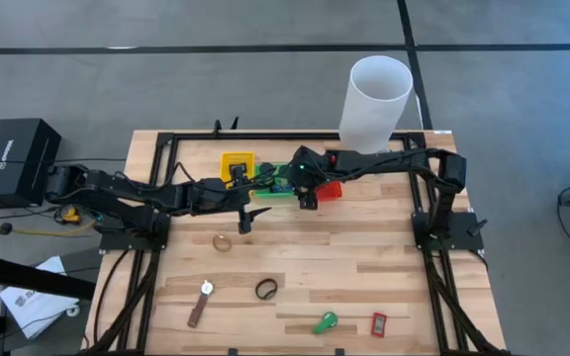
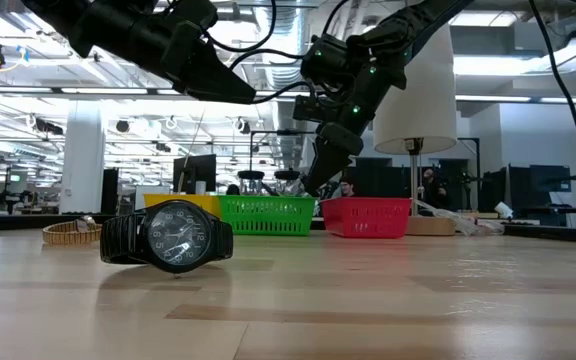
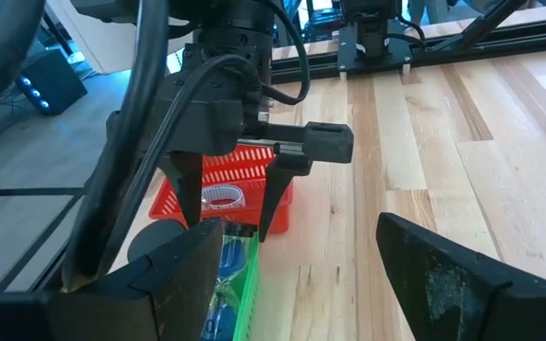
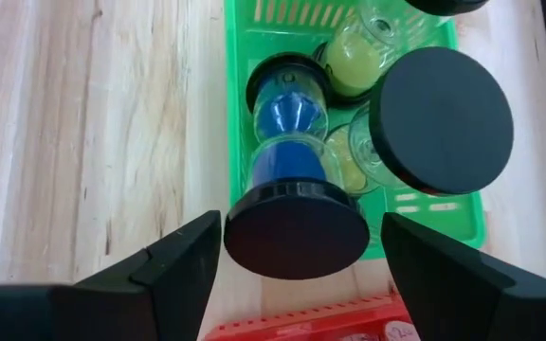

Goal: Pick & Place Office items
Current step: Put the blue hourglass into the green basket

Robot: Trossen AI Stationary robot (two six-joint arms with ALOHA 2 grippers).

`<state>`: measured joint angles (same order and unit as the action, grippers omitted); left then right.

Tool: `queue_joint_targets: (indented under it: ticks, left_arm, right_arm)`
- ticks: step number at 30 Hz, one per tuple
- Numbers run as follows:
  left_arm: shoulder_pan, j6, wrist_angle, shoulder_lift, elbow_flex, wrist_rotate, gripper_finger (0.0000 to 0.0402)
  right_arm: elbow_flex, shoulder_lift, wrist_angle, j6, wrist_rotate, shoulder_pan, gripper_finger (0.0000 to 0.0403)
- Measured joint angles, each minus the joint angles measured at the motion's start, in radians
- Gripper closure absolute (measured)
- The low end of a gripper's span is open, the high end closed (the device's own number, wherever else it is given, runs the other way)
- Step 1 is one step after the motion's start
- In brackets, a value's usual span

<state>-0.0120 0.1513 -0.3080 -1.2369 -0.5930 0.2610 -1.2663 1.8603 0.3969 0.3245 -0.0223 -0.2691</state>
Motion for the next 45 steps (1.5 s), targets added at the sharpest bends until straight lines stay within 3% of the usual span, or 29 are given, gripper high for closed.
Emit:
queue_joint_targets:
  ticks: [12, 24, 32, 38, 45]
  left_arm:
    - [0.000, 0.000, 0.000, 0.000, 0.000, -0.001, 0.0128]
    - [0.000, 0.000, 0.000, 0.000, 0.000, -0.003, 0.0128]
    - [0.000, 0.000, 0.000, 0.000, 0.000, -0.002, 0.0128]
    - [0.000, 0.000, -0.001, 0.000, 0.000, 0.000, 0.0128]
    - [0.000, 0.000, -0.002, 0.000, 0.000, 0.000, 0.0128]
  right_arm:
    - [0.000, 0.003, -0.006, -0.003, 0.000, 0.000, 0.0124]
    - [0.000, 0.005, -0.010, -0.003, 0.000, 0.000, 0.0201]
    - [-0.044, 0.005, 0.099, -0.002, -0.008, 0.009, 0.0171]
    - [-0.129, 0.006, 0.174, 0.018, -0.009, 0.021, 0.0204]
    - [-0.211, 0.006, 0.233, 0.129, -0.010, 0.034, 0.0183]
